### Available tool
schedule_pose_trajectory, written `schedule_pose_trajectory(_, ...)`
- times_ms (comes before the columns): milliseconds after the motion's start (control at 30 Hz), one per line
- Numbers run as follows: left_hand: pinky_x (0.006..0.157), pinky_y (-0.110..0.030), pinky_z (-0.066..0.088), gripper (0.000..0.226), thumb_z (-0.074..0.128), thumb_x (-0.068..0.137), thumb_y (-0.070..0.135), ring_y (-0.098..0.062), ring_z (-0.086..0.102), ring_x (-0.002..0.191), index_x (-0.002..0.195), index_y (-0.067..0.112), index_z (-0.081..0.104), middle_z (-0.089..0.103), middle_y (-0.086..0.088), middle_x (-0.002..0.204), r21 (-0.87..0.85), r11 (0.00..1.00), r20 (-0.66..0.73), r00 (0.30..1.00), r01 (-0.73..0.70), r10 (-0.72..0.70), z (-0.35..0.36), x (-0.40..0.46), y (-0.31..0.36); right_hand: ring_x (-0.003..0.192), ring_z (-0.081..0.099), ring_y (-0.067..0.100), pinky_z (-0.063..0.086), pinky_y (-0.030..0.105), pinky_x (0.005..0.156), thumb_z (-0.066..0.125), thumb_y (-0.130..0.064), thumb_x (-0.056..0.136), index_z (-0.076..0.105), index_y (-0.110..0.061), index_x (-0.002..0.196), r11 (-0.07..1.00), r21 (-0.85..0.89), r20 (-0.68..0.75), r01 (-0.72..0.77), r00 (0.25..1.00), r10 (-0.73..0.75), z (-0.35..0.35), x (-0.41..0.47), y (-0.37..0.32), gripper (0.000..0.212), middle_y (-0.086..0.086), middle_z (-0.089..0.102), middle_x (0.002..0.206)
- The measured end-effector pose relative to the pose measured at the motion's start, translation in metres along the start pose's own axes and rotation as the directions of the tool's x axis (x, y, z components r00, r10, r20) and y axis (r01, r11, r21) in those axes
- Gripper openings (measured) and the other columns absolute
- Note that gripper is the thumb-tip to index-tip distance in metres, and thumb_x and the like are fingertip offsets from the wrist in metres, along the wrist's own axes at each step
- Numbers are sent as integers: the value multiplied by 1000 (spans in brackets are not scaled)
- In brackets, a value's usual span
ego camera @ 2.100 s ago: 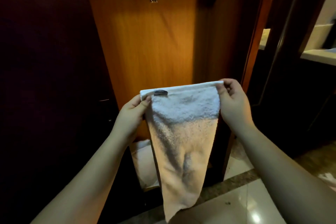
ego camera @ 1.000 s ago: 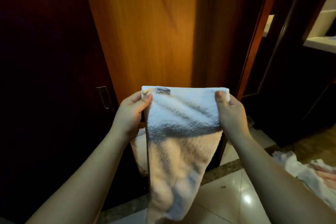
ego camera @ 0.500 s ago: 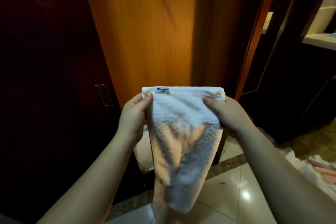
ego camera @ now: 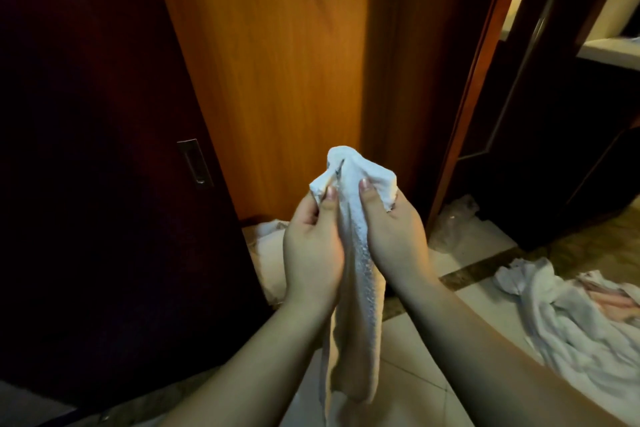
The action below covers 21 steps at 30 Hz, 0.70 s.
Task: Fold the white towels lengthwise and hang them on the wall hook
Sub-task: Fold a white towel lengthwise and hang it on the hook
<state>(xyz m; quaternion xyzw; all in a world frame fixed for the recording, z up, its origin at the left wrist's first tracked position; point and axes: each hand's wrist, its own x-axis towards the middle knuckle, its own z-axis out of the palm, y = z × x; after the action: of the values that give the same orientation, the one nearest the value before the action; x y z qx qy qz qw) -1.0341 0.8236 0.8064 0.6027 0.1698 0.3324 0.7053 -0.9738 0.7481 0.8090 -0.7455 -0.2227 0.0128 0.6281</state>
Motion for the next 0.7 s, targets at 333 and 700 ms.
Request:
schedule_pose_trajectory(333, 107, -39, 45, 33, 48, 101, 30, -15, 63, 121, 122, 16, 69, 71, -6, 123, -171, 961, 307, 939, 217, -157, -9, -2, 11, 116, 57, -2, 43, 19, 96, 23, -75, 87, 47, -26, 144, 998, 62, 285, -29, 959, 10, -2, 1, 9, 79, -9, 61, 129)
schedule_pose_trajectory(700, 84, -9, 48, 40, 34, 99, 25, 8, 62, 112, 128, 13, 60, 71, 17, 117, -44, 984, 479, 867, 175, -133, -31, 21, 8, 101, 63, -7, 45, 9, 83, 41, -53, 98, 56, -44, 107, 995, 85, 241, 54, 968, -73, -8, 13, -7, 19, -14, 69, 104)
